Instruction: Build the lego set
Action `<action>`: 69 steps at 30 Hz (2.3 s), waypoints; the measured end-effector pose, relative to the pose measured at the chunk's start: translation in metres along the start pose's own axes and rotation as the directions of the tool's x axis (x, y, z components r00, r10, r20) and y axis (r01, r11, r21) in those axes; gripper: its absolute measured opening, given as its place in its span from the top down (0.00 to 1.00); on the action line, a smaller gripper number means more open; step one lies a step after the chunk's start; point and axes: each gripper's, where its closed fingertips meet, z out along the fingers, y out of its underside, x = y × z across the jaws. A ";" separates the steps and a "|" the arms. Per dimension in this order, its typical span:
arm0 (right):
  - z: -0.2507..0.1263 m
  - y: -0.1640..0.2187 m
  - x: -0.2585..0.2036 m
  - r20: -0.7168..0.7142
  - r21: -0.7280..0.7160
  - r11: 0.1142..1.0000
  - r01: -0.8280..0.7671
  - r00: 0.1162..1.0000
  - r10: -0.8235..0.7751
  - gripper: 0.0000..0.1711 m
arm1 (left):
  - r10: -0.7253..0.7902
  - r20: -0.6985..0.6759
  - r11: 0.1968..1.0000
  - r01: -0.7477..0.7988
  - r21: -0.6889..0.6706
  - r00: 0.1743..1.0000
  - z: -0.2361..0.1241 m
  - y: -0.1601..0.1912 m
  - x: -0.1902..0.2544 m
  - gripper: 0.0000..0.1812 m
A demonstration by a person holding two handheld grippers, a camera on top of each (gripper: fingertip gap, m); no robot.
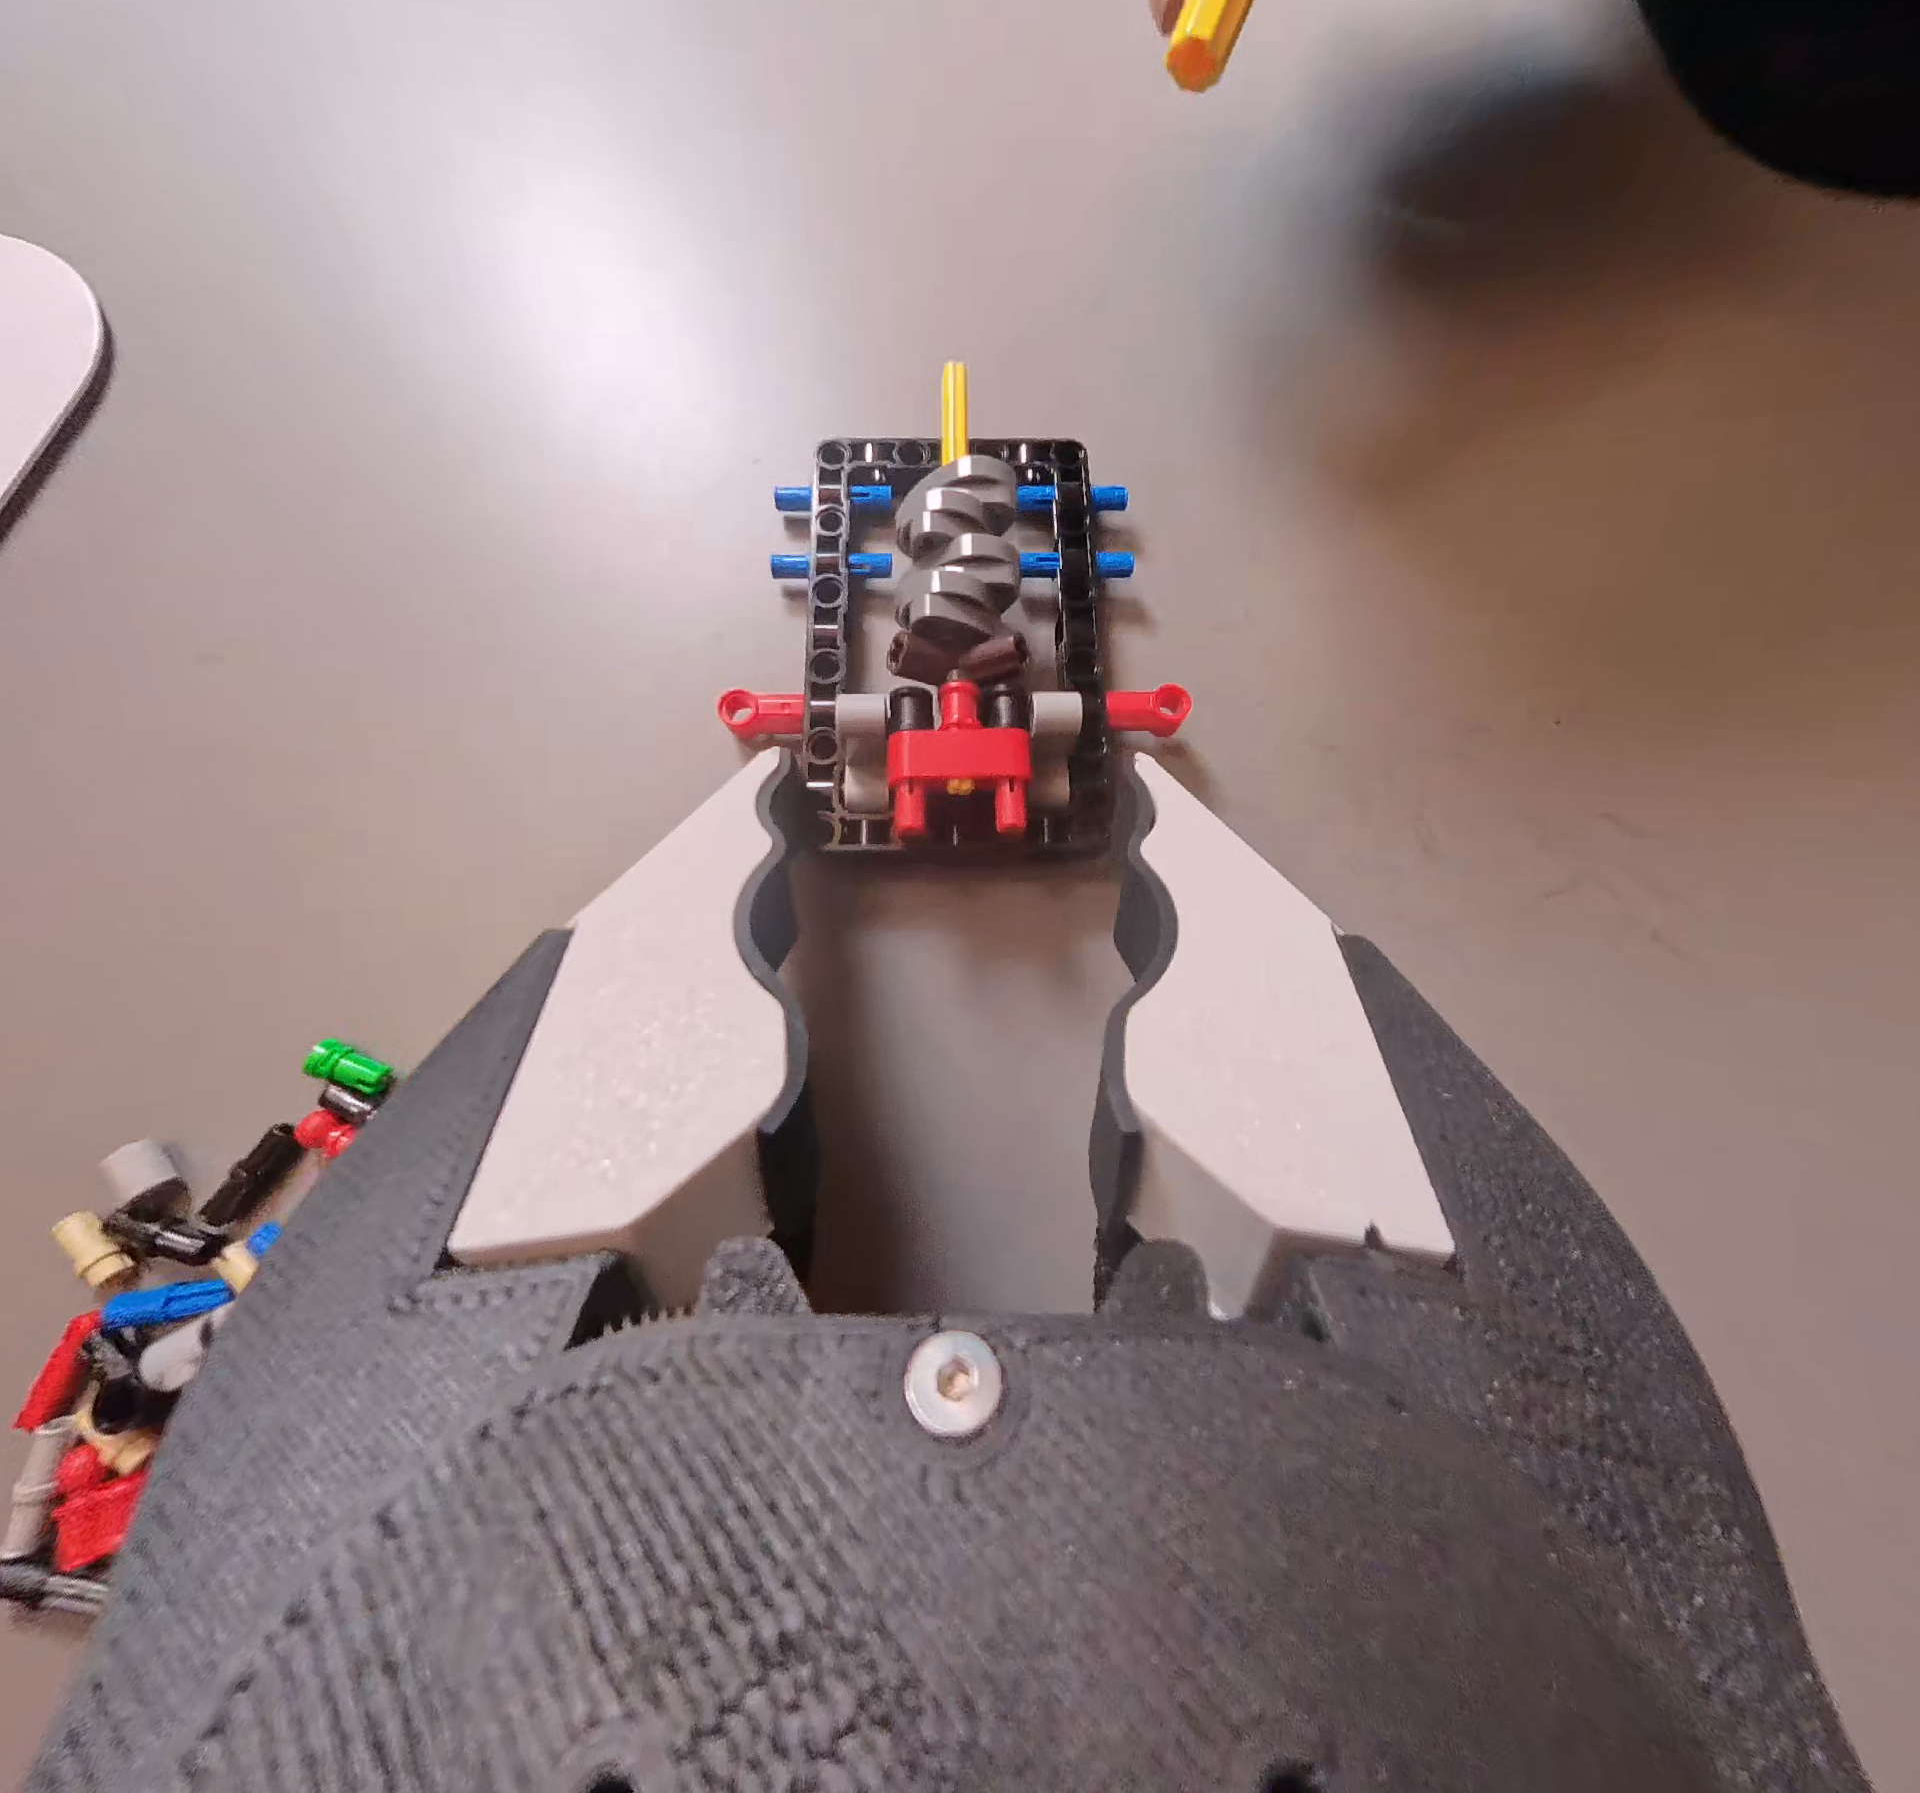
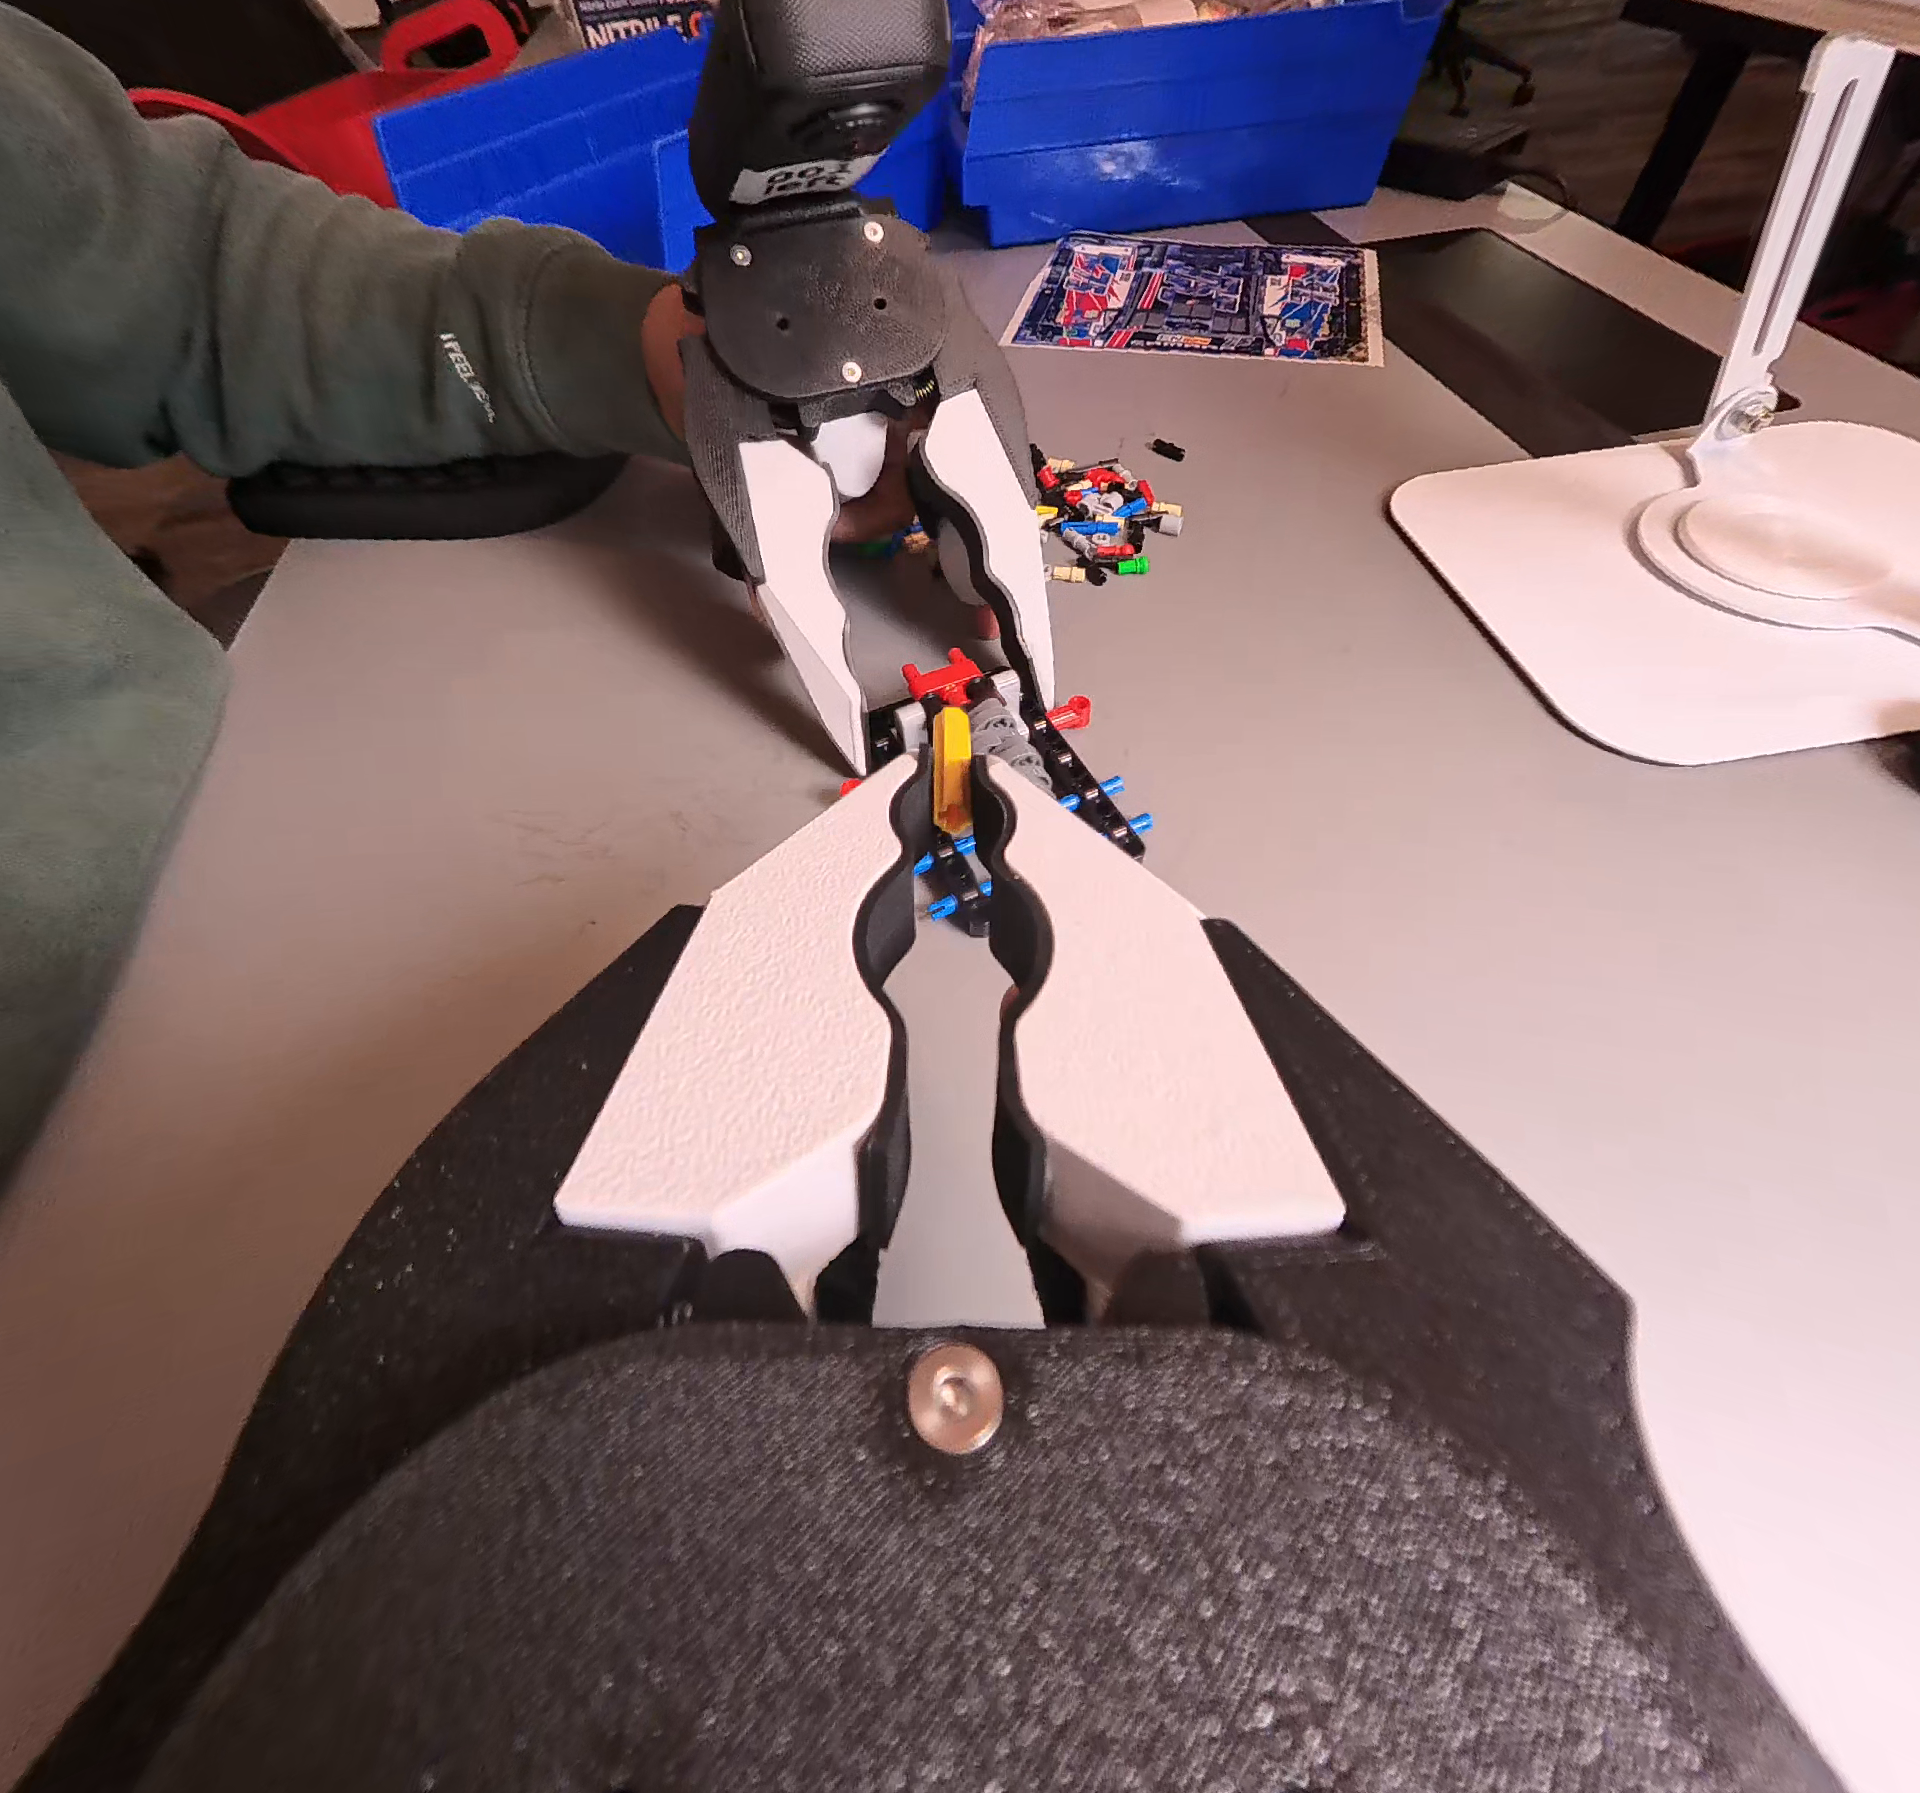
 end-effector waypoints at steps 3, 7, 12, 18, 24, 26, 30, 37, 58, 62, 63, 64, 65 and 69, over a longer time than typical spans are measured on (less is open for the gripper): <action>-0.002 -0.002 0.001 0.000 0.009 1.000 -0.007 1.000 0.007 0.97 | -0.071 -0.058 0.995 0.074 0.064 0.996 -0.006 -0.006 0.003 0.67; -0.006 -0.007 0.001 0.004 0.037 0.999 -0.016 1.000 0.016 0.97 | -0.164 -0.167 0.971 0.189 0.149 0.972 -0.015 -0.016 0.008 0.67; -0.011 -0.012 0.000 0.027 0.063 0.997 -0.039 0.999 0.037 0.97 | -0.250 -0.287 0.921 0.319 0.226 0.925 -0.025 -0.030 0.011 0.68; -0.007 -0.002 -0.003 0.048 0.020 0.999 -0.045 0.998 0.044 0.97 | -0.281 -0.258 0.919 0.337 0.204 0.924 -0.027 -0.024 0.005 0.79; -0.004 0.003 -0.002 0.045 0.001 0.999 -0.044 0.998 0.044 0.97 | -0.186 -0.142 0.970 0.205 0.131 0.972 -0.017 -0.008 0.005 0.79; -0.004 0.004 -0.002 0.043 -0.005 0.999 -0.045 0.998 0.045 0.97 | -0.149 -0.131 0.981 0.163 0.106 0.980 -0.016 -0.005 0.008 0.78; -0.001 0.010 -0.001 0.038 -0.027 0.999 -0.045 0.998 0.046 0.97 | -0.070 -0.127 0.994 0.079 0.069 0.989 -0.022 0.002 0.016 0.67; 0.012 0.026 0.018 -0.069 -0.111 0.993 -0.028 0.997 0.021 0.97 | 0.014 0.001 0.999 -0.014 -0.036 1.000 -0.028 0.021 0.007 0.65; 0.049 0.046 0.026 -0.048 -0.316 0.944 0.092 0.993 -0.113 0.97 | 0.042 0.015 0.999 -0.041 -0.015 0.999 -0.013 0.016 0.012 0.69; 0.052 0.039 0.025 -0.077 -0.282 0.954 0.100 0.989 -0.126 0.97 | 0.043 0.018 0.999 -0.043 -0.010 0.999 -0.014 0.016 0.012 0.69; 0.050 0.035 0.025 -0.081 -0.262 0.961 0.087 0.990 -0.112 0.97 | 0.043 0.018 0.999 -0.043 -0.008 0.999 -0.014 0.016 0.012 0.69; 0.047 0.032 0.025 -0.086 -0.247 0.966 0.073 0.992 -0.097 0.97 | 0.045 0.019 0.999 -0.045 -0.007 0.999 -0.014 0.016 0.012 0.69; 0.045 0.031 0.026 -0.085 -0.245 0.968 0.062 0.993 -0.086 0.97 | 0.046 0.019 0.999 -0.046 -0.006 0.999 -0.014 0.016 0.012 0.69; 0.044 0.040 0.021 -0.059 -0.285 0.957 0.060 0.995 -0.080 0.97 | 0.047 0.018 0.999 -0.047 -0.003 0.999 -0.014 0.016 0.012 0.69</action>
